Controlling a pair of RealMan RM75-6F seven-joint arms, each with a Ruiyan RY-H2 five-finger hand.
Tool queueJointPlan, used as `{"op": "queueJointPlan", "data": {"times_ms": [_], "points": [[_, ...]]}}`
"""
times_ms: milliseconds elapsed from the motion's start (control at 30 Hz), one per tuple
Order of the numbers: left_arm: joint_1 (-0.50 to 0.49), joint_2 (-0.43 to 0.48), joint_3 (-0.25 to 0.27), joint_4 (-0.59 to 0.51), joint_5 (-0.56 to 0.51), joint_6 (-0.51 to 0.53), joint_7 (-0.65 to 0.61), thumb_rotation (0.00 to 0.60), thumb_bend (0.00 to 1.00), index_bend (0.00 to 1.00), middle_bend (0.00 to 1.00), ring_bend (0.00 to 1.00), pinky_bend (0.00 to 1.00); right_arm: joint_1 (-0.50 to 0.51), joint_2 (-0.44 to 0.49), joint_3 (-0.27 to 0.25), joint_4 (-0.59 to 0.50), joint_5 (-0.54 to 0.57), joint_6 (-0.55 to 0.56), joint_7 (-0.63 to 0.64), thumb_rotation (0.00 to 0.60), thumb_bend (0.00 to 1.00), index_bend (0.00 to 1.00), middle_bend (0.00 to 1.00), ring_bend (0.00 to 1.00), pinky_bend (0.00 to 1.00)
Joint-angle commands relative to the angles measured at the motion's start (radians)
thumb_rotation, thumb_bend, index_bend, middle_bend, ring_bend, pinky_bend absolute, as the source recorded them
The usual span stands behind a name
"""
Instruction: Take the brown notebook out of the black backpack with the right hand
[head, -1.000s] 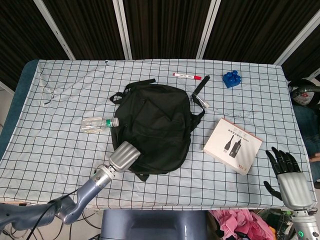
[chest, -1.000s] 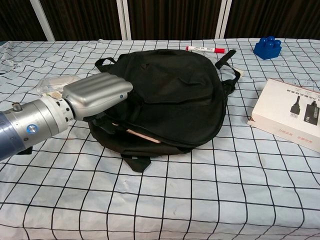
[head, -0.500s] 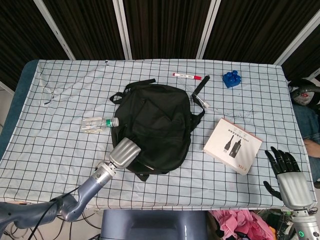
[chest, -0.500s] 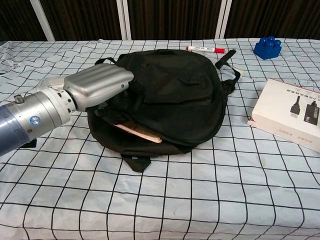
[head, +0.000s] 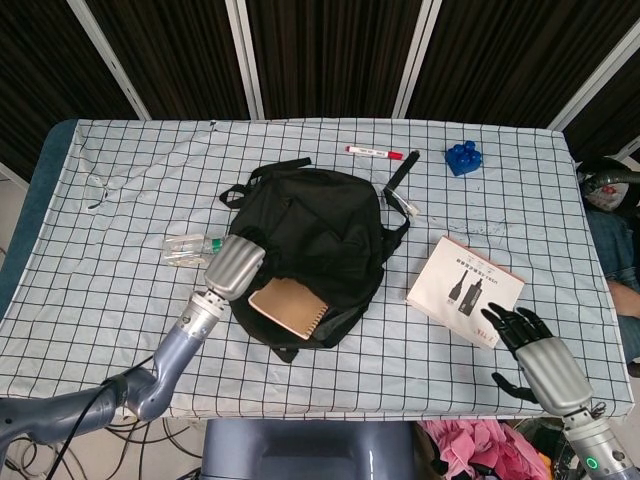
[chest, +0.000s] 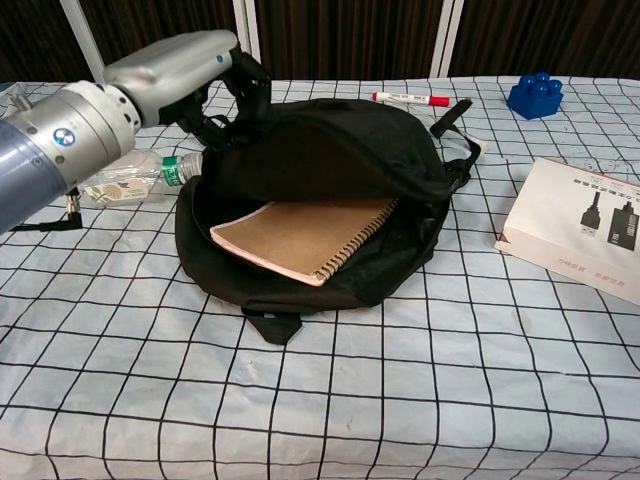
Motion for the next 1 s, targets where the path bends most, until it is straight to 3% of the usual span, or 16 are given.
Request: {"op": "queueJointPlan", "data": {"times_ms": [33, 267, 567, 667, 1000], "points": [[-0.034, 0.003, -0.066, 0.043, -0.081, -0.044, -0.026, 0.600, 0.46, 0.64, 0.69, 0.42, 0.30, 0.081, 0.032, 0.012, -0.058, -0.027, -0.095, -0.007, 0.600, 0.18, 0.00, 0.08, 0.16, 0.12], [-0.074, -0.011, -0.110, 0.128, -0.160, -0.077, -0.003, 0.600, 0.46, 0.64, 0.69, 0.42, 0.30, 0.206, 0.009, 0.067, -0.124, -0.022, -0.224, -0.040, 0.600, 0.19, 0.00, 0.09, 0.17, 0.16], [-0.095, -0.013, -0.107, 0.169, -0.173, -0.092, -0.035, 0.600, 0.46, 0.64, 0.69, 0.42, 0.30, 0.344, -0.088, 0.131, -0.114, 0.036, -0.353, -0.006, 0.600, 0.20, 0.00, 0.12, 0.22, 0.22], [-0.113, -0.020, -0.115, 0.196, -0.200, -0.129, -0.059, 0.600, 0.46, 0.64, 0.69, 0.42, 0.30, 0.417, -0.168, 0.163, -0.080, 0.037, -0.404, -0.015, 0.600, 0.20, 0.01, 0.12, 0.22, 0.22], [-0.154, -0.014, -0.129, 0.241, -0.244, -0.251, -0.199, 0.600, 0.46, 0.64, 0.68, 0.41, 0.30, 0.540, -0.335, 0.194, 0.052, 0.065, -0.463, -0.021, 0.600, 0.20, 0.03, 0.13, 0.23, 0.22]]}}
